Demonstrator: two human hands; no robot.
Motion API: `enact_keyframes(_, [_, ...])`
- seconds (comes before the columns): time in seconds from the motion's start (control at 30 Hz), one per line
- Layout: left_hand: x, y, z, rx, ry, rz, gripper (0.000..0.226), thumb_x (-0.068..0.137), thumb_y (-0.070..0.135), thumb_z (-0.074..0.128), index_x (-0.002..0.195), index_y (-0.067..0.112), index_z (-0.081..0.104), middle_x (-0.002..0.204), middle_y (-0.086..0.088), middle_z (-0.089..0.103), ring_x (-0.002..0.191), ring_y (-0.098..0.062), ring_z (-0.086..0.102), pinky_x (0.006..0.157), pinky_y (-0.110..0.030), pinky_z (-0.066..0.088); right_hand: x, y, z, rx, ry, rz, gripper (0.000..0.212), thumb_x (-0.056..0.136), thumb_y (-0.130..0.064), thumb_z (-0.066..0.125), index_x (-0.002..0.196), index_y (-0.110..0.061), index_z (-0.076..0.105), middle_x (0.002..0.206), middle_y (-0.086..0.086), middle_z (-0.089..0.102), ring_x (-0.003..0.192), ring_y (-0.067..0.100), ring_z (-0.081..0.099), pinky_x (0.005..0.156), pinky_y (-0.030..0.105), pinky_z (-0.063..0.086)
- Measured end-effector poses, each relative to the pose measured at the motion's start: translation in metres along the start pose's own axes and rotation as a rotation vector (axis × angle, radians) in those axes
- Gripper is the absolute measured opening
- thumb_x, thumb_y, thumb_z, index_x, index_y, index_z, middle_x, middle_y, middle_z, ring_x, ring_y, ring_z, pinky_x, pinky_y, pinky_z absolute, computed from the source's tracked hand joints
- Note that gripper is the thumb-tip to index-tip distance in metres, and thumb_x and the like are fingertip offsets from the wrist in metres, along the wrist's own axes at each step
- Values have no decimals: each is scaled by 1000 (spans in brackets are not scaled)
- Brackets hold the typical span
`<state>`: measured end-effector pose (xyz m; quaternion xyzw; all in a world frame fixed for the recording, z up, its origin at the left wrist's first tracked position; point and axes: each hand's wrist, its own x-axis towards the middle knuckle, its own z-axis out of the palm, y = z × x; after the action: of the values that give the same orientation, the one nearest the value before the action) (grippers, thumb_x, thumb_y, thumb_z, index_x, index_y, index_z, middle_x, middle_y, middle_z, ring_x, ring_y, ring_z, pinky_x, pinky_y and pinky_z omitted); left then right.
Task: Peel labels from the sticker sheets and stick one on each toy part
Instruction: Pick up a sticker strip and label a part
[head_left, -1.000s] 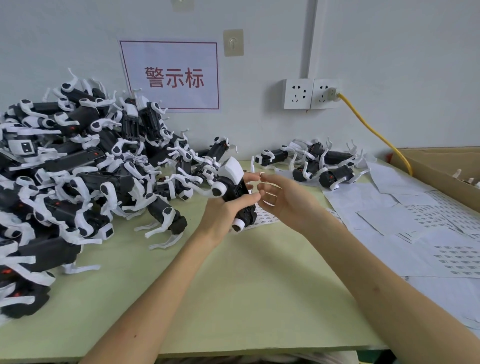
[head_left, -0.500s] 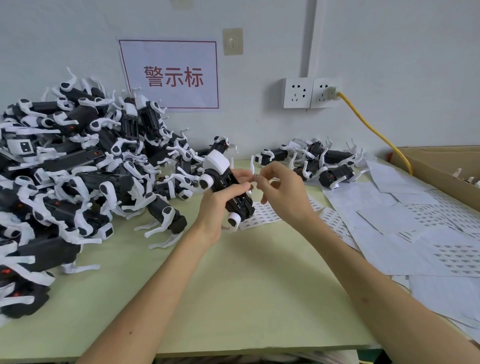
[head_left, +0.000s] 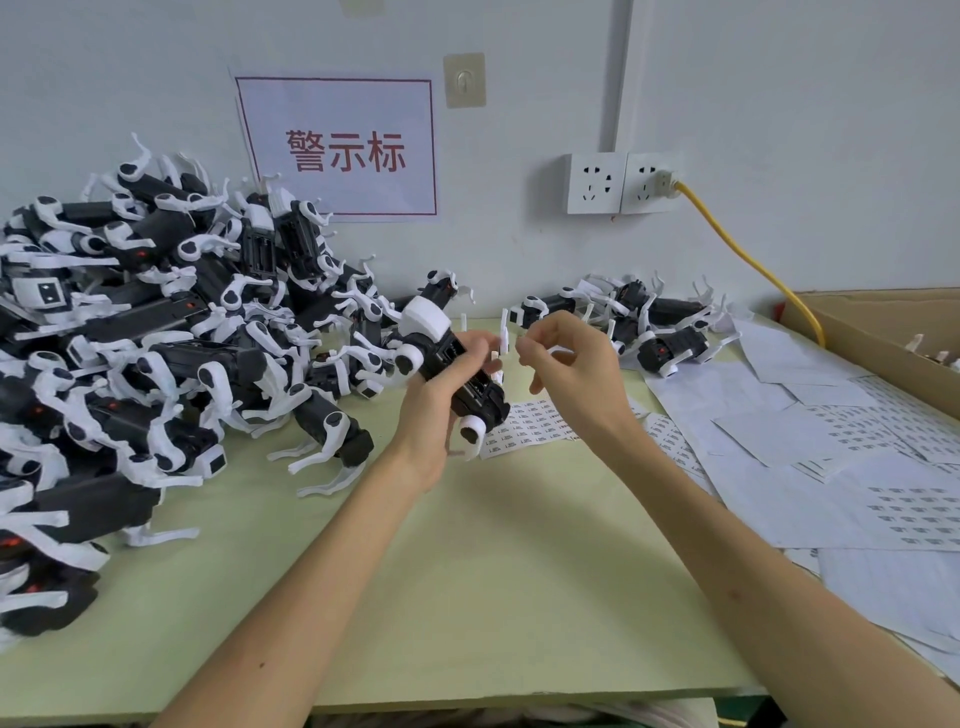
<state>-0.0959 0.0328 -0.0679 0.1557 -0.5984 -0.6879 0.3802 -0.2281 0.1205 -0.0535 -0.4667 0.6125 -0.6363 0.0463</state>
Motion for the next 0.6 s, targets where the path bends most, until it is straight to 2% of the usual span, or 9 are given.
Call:
enact_keyframes(0.03, [0,1,1,-59,31,-13,34,80,50,75,102,24,78,119,-12,72,122,-28,64,107,-53,49,0,-1,-1,67,-46,24,6,93,-17,68,94,-19,62,81,-2,71,64,15,65,61,18,47])
enact_keyframes(0.13, [3,2,0,-159,119,-11,60,79,66,67,116,20,68,114,-3,74,116,-24,68,108,-47,50,-3,-2,0,127,-237,91,42,90,-30,73,125,-25,50,101,-6,74,92,11,70,80,24,52])
enact_keyframes(0.2, [4,2,-2,-173,131,-7,64,80,70,57,122,23,64,114,-1,72,110,-20,70,106,-44,51,-7,-2,5,124,-346,99,61,89,-24,78,138,-28,41,113,-4,70,103,11,68,89,30,53])
enact_keyframes(0.27, [4,1,-5,-178,141,-15,66,78,73,54,125,28,63,114,1,71,105,-16,72,98,-40,54,-12,2,12,100,-396,94,77,85,-20,82,145,-31,34,120,-3,65,109,11,65,92,26,51])
enact_keyframes(0.33, [5,1,-6,-172,154,-25,67,75,76,54,124,31,65,111,3,72,100,-12,74,92,-36,55,-15,3,18,43,-387,64,84,83,-21,85,147,-32,31,119,-10,63,109,6,63,86,14,47])
enact_keyframes(0.4, [5,1,-7,-158,158,-33,68,74,77,55,120,28,66,109,3,73,101,-13,73,97,-38,54,-17,3,21,43,-336,44,85,82,-20,85,148,-30,32,116,-11,63,104,3,63,84,11,47])
enact_keyframes(0.5, [4,3,-4,-58,111,-25,72,82,77,58,124,19,66,118,1,75,118,-16,68,107,-39,47,-12,0,16,178,-218,52,81,80,-18,86,143,-30,38,114,-3,67,103,9,68,90,24,54])
enact_keyframes(0.6, [3,1,4,145,-20,14,58,80,59,69,125,23,64,120,12,74,118,-2,64,100,-21,49,-5,-5,8,326,-81,104,82,65,-40,84,137,-32,45,105,-5,70,95,8,71,85,27,57])
